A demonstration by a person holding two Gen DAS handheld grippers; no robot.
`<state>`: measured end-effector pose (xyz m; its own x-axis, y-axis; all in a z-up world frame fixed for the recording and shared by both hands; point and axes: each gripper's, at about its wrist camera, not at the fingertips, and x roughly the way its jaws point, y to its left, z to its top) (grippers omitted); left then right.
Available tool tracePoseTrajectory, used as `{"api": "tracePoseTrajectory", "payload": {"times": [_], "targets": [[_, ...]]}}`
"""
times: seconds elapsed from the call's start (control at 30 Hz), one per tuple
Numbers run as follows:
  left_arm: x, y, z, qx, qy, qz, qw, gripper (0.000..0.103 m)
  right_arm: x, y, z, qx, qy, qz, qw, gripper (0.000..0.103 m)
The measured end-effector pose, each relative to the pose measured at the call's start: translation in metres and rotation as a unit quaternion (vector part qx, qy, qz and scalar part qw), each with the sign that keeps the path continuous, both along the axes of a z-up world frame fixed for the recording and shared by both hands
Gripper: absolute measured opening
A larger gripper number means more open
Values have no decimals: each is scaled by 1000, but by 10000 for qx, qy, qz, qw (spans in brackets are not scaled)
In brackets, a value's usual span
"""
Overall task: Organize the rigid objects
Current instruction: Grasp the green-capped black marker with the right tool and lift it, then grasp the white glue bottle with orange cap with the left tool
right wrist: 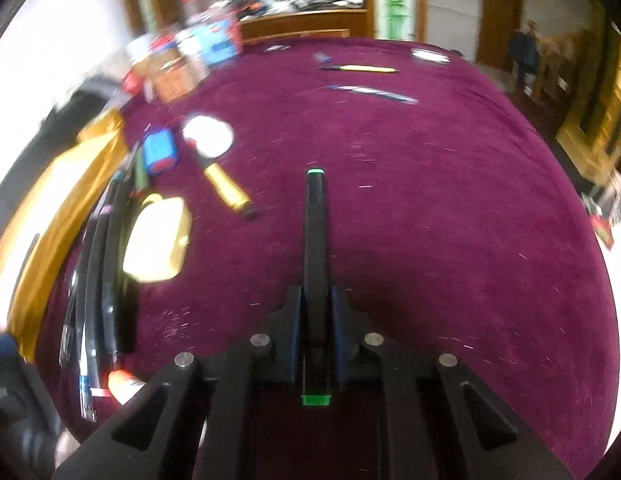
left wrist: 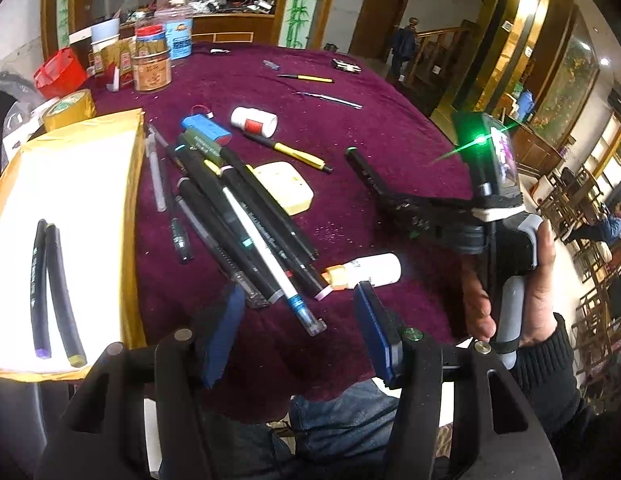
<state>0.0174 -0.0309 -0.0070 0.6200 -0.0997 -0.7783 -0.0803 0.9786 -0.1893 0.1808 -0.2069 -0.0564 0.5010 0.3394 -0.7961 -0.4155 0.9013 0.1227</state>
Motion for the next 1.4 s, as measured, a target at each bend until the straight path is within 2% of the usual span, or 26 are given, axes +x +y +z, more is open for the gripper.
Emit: {"api": "tracePoseTrajectory", "payload": {"times": [0.13,0.27,0.4,0.5,0.6,0.7,0.77,0.8,0.83,0.87,0.9,1.1,1.27,1.4], "targets": [[5,-1,-6,-91,51,-48,9999,55,6,-19,-5,303,113,-488,9983,13],[16,-5,-10,-100,170,-202,9996,55,3,-12,-4,161,25,-536,9984,13],[30,-17,-4,-69,26,-704,9975,55,3,-13,-4,205,34,-563,9982,13],[46,-29,-6,18,148,-1090,9939,55,6,-12,-5,177,9,-543,9984,13],[59,-49,-10,446,202,-1559,9866,55,7,-13,-5,226,16,-551,9982,13],[69,-70,-31,876,549,-2140,9713,55,7,-14,-6,306,40,-553,9980,13],[75,-78,-46,1102,813,-2248,9647,54,6,-14,-6,343,47,-545,9979,13],[76,-76,-46,1049,737,-2224,9665,52,6,-14,-6,355,50,-541,9979,13],[77,-74,-46,996,750,-2169,9682,41,5,-15,-6,378,57,-531,9979,13],[80,-74,-49,1130,860,-2119,9669,35,5,-16,-6,401,63,-529,9978,13],[81,-72,-50,1191,905,-2031,9677,25,6,-17,-6,417,69,-525,9977,13],[83,-57,-47,597,863,-1638,9809,24,5,-16,-6,374,49,-513,9980,13],[75,-39,-31,-190,618,-1290,9895,24,3,-14,-6,328,-17,-477,9983,13],[59,-17,-12,-611,440,-737,9944,24,-2,-17,0,488,-236,-521,9972,13]]}}
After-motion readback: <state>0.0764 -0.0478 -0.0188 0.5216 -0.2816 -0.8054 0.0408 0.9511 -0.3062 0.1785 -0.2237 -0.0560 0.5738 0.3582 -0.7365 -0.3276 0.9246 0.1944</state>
